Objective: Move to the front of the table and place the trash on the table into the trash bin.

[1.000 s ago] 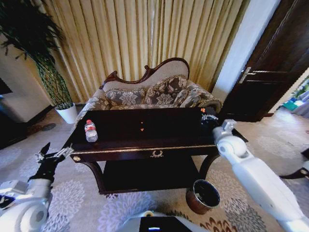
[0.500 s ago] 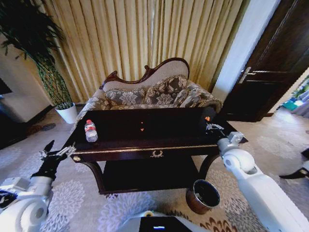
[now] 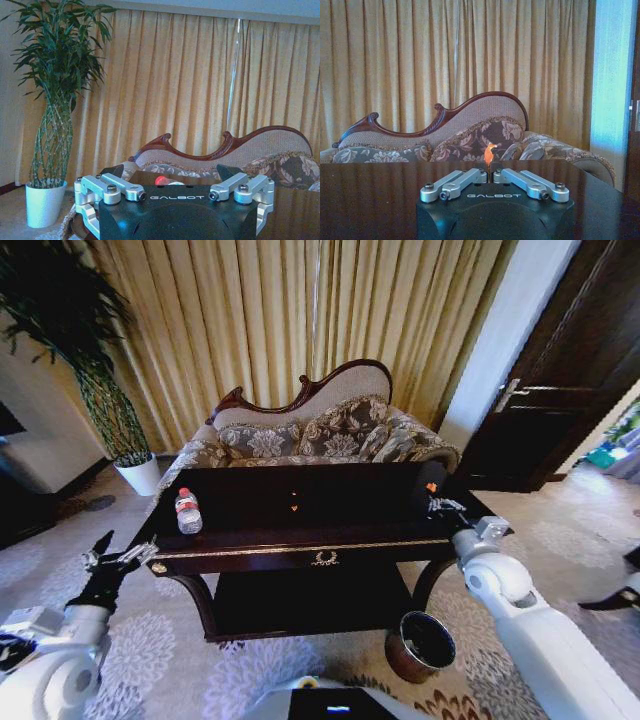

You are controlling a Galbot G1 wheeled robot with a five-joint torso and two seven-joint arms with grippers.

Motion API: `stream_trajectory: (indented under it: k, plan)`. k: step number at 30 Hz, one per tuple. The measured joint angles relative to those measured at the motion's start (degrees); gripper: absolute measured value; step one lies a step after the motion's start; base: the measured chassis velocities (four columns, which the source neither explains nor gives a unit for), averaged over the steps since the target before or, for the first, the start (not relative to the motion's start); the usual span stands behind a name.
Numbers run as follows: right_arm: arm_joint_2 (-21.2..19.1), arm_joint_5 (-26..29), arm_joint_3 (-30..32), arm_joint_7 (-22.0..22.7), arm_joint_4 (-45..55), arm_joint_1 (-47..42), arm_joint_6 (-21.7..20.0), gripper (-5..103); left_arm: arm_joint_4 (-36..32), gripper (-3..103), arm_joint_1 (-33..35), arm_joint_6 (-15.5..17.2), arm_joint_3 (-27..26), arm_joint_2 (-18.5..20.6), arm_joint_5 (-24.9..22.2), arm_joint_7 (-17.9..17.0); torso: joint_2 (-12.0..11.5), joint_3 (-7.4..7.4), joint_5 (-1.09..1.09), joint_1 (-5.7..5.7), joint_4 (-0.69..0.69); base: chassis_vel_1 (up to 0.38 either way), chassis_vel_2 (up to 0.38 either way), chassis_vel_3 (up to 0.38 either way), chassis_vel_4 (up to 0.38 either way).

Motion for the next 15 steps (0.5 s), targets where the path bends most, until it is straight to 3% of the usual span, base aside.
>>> stream_trajectory:
  k: [15]
  plan:
    - [0.8, -0.1, -0.1, 0.2, 1.1, -0.3, 0.0, 1, -0.7, 100, 0.3, 0.1, -0.1, 0.0, 0.3, -0.1, 0.0, 0.0, 0.0, 0.0, -0.01, 0.0, 0.0, 0.0, 0.0]
